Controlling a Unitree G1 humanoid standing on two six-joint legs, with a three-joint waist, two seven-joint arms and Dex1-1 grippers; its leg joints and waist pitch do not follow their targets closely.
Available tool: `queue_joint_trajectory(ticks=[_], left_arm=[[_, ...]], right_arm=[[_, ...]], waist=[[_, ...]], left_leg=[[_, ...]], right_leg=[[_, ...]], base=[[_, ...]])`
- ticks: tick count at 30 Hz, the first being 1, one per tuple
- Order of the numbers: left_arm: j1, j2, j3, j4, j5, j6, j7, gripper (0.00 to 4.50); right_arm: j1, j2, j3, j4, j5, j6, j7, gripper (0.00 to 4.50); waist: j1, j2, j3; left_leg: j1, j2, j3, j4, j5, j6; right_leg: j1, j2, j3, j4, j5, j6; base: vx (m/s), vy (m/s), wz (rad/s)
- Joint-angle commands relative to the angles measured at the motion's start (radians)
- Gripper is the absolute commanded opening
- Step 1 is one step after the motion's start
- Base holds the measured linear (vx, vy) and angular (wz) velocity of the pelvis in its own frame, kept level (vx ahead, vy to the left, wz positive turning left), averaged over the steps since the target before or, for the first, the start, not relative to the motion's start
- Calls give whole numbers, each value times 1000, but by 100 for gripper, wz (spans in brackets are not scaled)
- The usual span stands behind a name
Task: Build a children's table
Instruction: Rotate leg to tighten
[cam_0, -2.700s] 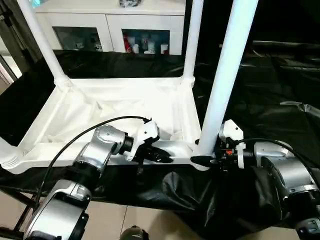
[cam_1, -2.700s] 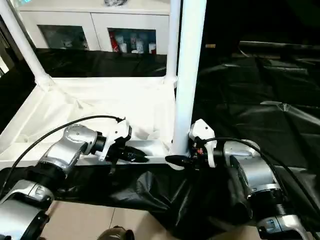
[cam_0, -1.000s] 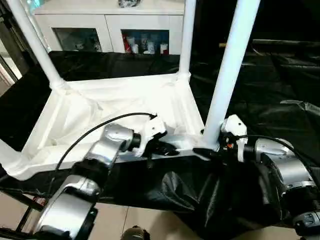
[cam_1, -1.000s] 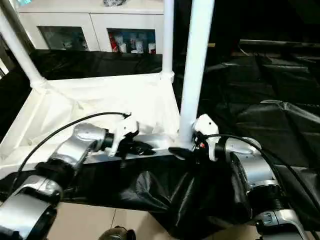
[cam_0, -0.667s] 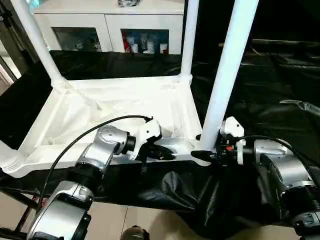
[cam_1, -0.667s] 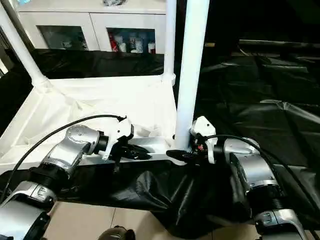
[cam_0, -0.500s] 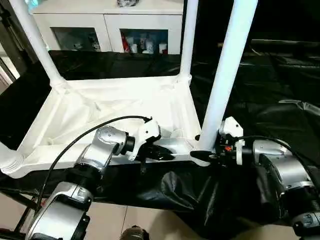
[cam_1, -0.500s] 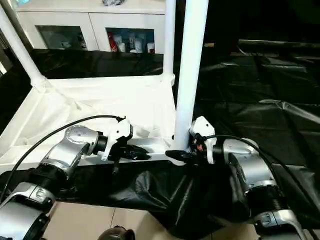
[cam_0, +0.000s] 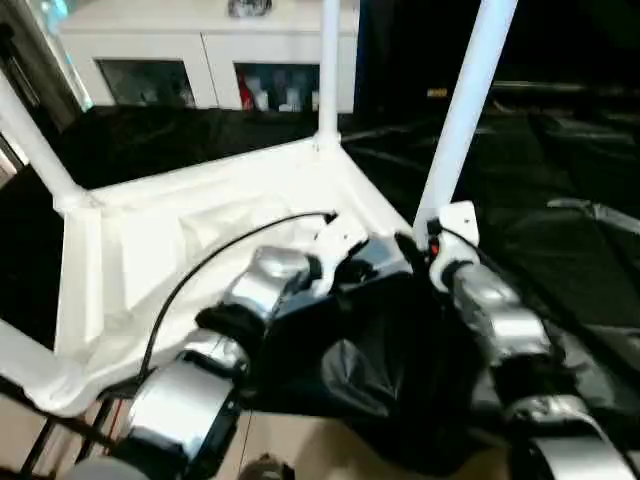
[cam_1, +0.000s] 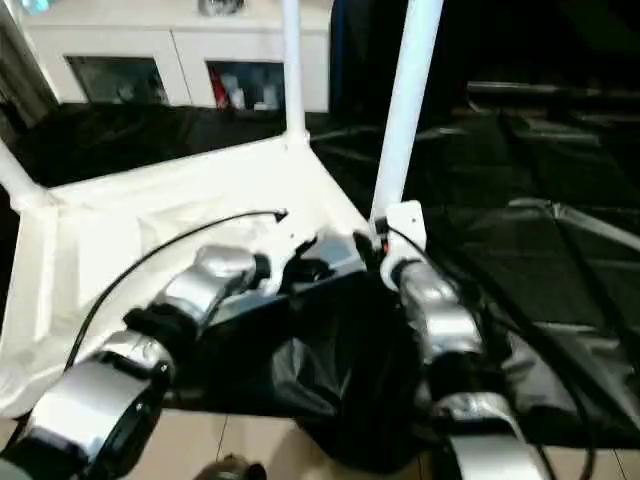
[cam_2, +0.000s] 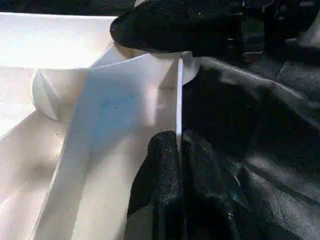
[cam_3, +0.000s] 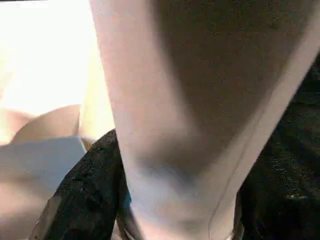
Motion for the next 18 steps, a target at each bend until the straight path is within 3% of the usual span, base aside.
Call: queue_joint_trajectory(ticks=[1,3,8,12,14,16,18], left_arm=[[-44,-46,24,-23,-20,-46,26,0],[-45,-47,13,-16,-20,-72,-4,0],[-32,-28,-1,-15,-26,-109,-71,0],[-8,-3,-12,-38,-33,-130,-153,0],[36,33,-25,-95,-56,-132,-274,0],[67,62,-37,-137,-70,-129,-349,0],[73,69,-39,-146,-73,-129,-364,0]], right_arm=[[28,56,54,61,-5,34,29,301],[21,70,59,42,20,11,76,339],[31,44,96,0,9,-19,152,382],[62,-4,129,-63,29,-35,303,382],[120,-90,173,-180,75,-25,511,382],[156,-163,199,-250,101,-17,639,382],[163,-178,204,-263,105,-17,665,382]], waist=[[-3,-14,-69],[-2,-13,-68],[-2,-15,-68],[2,-15,-68],[8,-19,-67],[10,-19,-67],[13,-20,-66]], left_leg=[[25,46,-26,-76,-273,10],[25,47,-26,-77,-281,17],[23,49,-27,-78,-281,22],[21,48,-25,-73,-258,43],[17,52,-23,-68,-232,78],[18,54,-22,-67,-227,90],[19,56,-22,-66,-236,93]], right_leg=[[36,-64,32,-84,-137,-205],[37,-66,32,-84,-139,-205],[40,-66,32,-83,-131,-207],[43,-64,31,-81,-90,-209],[47,-65,30,-77,-59,-219],[44,-64,29,-77,-72,-229],[44,-66,30,-79,-98,-232]], base=[[0,0,0],[0,0,0],[0,0,0],[0,0,0],[0,0,0],[0,0,0],[0,0,0]])
